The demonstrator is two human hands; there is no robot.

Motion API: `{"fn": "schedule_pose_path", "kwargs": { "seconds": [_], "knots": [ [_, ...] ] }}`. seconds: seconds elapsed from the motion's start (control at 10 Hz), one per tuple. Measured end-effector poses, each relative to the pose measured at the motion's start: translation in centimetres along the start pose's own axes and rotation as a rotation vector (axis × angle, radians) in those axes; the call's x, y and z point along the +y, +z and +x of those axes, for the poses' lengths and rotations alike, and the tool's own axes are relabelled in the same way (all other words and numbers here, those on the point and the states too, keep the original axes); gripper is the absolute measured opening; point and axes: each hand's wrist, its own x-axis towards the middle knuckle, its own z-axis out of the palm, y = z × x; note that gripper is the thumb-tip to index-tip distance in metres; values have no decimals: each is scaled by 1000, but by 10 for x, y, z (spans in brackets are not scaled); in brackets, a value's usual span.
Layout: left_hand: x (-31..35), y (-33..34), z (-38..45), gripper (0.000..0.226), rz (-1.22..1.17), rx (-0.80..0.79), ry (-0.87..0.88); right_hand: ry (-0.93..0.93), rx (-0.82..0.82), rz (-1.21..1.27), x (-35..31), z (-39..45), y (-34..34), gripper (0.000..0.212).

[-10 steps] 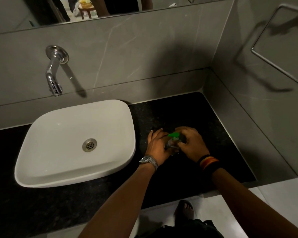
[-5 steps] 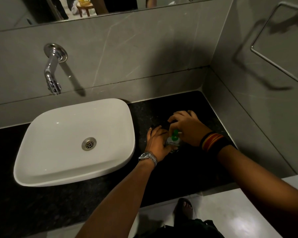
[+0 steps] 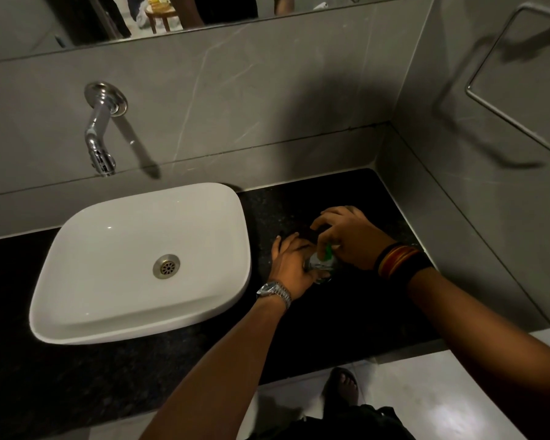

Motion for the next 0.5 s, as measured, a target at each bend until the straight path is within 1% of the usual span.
{"fn": "schedule_pose_path", "kwargs": {
  "seconds": [0.3, 0.4, 0.5],
  "knots": [
    [3, -2, -1, 53, 12, -21, -18, 45, 44, 108, -1, -6, 3, 16],
    [5, -2, -2, 59, 26, -18, -8, 41, 48, 143, -1, -8, 4, 20],
    [8, -7, -3, 92, 71, -97, -27, 69, 57, 200, -1, -12, -4, 42]
  ]
}}
